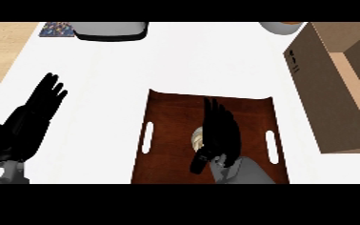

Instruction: Pick the cupcake from the tray and place it in the cardboard box

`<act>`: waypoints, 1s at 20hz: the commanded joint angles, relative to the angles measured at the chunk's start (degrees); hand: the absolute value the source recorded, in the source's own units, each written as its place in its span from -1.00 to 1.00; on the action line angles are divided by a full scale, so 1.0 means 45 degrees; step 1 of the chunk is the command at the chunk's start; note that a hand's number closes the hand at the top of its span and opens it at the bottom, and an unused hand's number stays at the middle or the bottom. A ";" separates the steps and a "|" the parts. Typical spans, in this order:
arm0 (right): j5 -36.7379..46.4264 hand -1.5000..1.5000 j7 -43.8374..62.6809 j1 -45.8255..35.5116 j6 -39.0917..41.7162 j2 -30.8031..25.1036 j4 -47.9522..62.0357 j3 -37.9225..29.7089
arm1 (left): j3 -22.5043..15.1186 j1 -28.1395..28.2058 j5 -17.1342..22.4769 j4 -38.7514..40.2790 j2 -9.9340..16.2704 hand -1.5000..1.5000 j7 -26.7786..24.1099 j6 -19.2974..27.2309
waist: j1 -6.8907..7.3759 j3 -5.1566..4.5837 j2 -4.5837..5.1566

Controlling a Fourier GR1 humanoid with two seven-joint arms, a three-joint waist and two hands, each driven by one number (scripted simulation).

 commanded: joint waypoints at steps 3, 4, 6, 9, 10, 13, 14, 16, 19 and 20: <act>-0.0284 -1.00 0.2027 -0.0087 -0.0015 0.0244 0.0716 0.0184 | -0.0010 0.0188 -0.0234 0.0159 -0.0433 0.00 -0.0405 -0.0289 | -0.0015 -0.0001 0.0010; 0.0033 -1.00 0.1755 0.0535 -0.0065 0.0245 0.0512 0.0213 | 0.0256 0.0484 -0.0101 -0.0264 -0.0242 0.00 -0.0067 -0.0212 | -0.0025 0.0003 -0.0008; 0.0036 -1.00 0.1514 0.0509 0.0054 0.0245 0.0546 0.0111 | 0.0017 -0.0068 -0.0420 -0.0040 -0.0471 0.00 0.0064 -0.0142 | -0.0080 0.0003 -0.0001; -0.0255 -1.00 0.1499 -0.0024 -0.0068 0.0246 0.1372 -0.0069 | 0.0542 -0.0574 -0.0155 0.0652 -0.0096 0.00 0.0174 -0.0668 | -0.0067 0.0000 0.0020; -0.0019 -1.00 0.1685 0.0492 -0.0737 0.0246 0.1198 0.0805 | 0.0353 -0.0136 -0.0481 -0.0003 -0.0346 0.00 0.0253 -0.0247 | -0.0024 0.0004 0.0001; 0.0304 -1.00 0.1047 0.0687 -0.0278 0.0247 0.1178 -0.0160 | 0.0428 -0.0086 -0.0435 0.0106 -0.0758 0.00 0.0311 -0.0133 | -0.0093 0.0003 -0.0001; -0.0148 -1.00 0.1695 0.0394 -0.0932 0.0247 0.1323 0.0693 | 0.0531 -0.0306 -0.0402 -0.0109 -0.0633 0.00 0.0339 -0.0329 | -0.0027 0.0004 0.0003; 0.0200 -1.00 0.1278 0.0544 -0.0202 0.0248 0.0986 -0.0092 | 0.0744 0.0987 -0.0335 -0.0728 -0.0530 0.00 -0.0021 -0.0791 | -0.0015 0.0003 -0.0015; -0.0169 1.00 0.1737 0.0032 -0.0994 0.0248 0.1534 0.0442 | 0.0748 -0.0038 -0.0487 -0.0526 -0.0555 0.00 0.0798 -0.0491 | -0.0008 0.0005 0.0003; 0.0483 1.00 0.0599 0.0192 -0.1189 0.0248 0.2087 0.0300 | 0.1040 0.0140 -0.0364 0.0894 -0.0615 0.00 -0.0445 -0.1544 | -0.0044 0.0000 0.0017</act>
